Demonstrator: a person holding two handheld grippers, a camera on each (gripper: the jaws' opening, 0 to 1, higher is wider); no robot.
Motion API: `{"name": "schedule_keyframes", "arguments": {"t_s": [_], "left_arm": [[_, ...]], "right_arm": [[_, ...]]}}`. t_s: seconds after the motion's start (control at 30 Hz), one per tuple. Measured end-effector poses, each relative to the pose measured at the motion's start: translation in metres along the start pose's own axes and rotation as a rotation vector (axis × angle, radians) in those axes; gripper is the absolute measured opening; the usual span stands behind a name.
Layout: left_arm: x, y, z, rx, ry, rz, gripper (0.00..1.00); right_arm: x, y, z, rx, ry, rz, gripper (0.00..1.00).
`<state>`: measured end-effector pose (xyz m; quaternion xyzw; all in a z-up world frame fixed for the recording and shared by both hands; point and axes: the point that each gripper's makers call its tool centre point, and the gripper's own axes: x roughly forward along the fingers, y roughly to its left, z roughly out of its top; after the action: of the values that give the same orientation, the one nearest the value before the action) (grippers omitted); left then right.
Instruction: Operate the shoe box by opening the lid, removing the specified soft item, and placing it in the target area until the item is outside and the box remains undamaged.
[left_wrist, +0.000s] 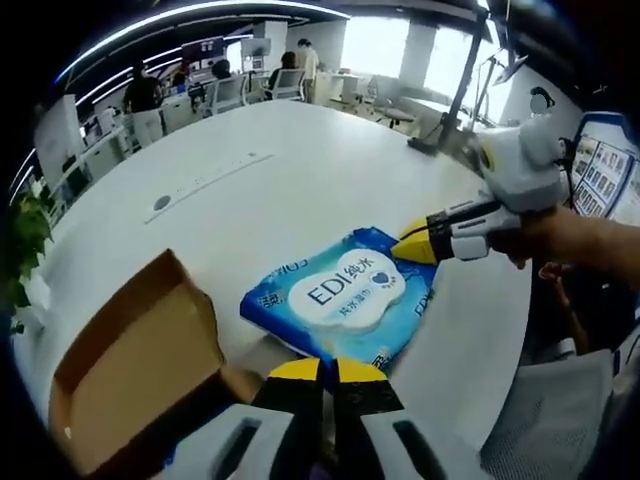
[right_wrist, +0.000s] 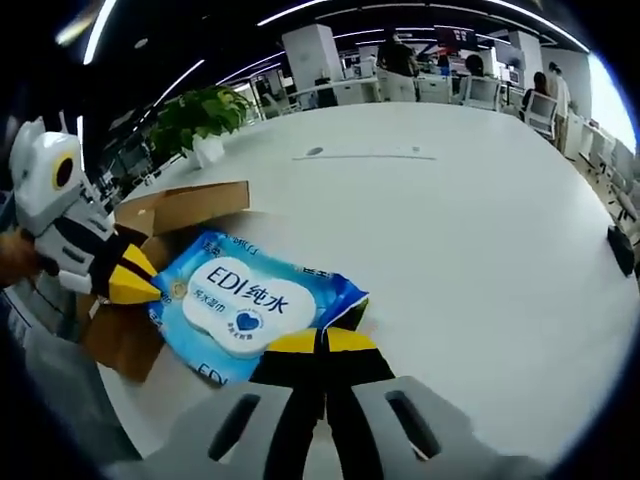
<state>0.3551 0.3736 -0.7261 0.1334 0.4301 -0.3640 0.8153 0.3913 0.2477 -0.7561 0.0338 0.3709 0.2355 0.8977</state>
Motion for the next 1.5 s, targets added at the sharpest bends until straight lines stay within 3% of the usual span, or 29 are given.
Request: {"name": "schedule_keyframes", "arguments": {"t_s": [0.3, 0.43, 1.03, 1.5], "left_arm": [[0.001, -0.005, -0.009, 0.074, 0.049, 0.003, 0.06], [-0.002, -0.006, -0.009, 0.094, 0.030, 0.004, 0.07], [-0.034, -0.005, 0.001, 0.019, -0.077, -0.002, 0.19], [-0.063, 0.004, -0.001, -0.032, -0.135, 0.008, 0.24]], "right_arm": [[0.000, -0.001, -0.003, 0.023, 0.002, -0.016, 0.00], [-0.001, 0.000, -0.003, 0.032, -0.002, -0.024, 0.00], [-0.015, -0.001, -0.002, 0.048, -0.010, -0.025, 0.07], [-0.044, 0.007, 0.007, -0.039, -0.008, -0.035, 0.15]]}}
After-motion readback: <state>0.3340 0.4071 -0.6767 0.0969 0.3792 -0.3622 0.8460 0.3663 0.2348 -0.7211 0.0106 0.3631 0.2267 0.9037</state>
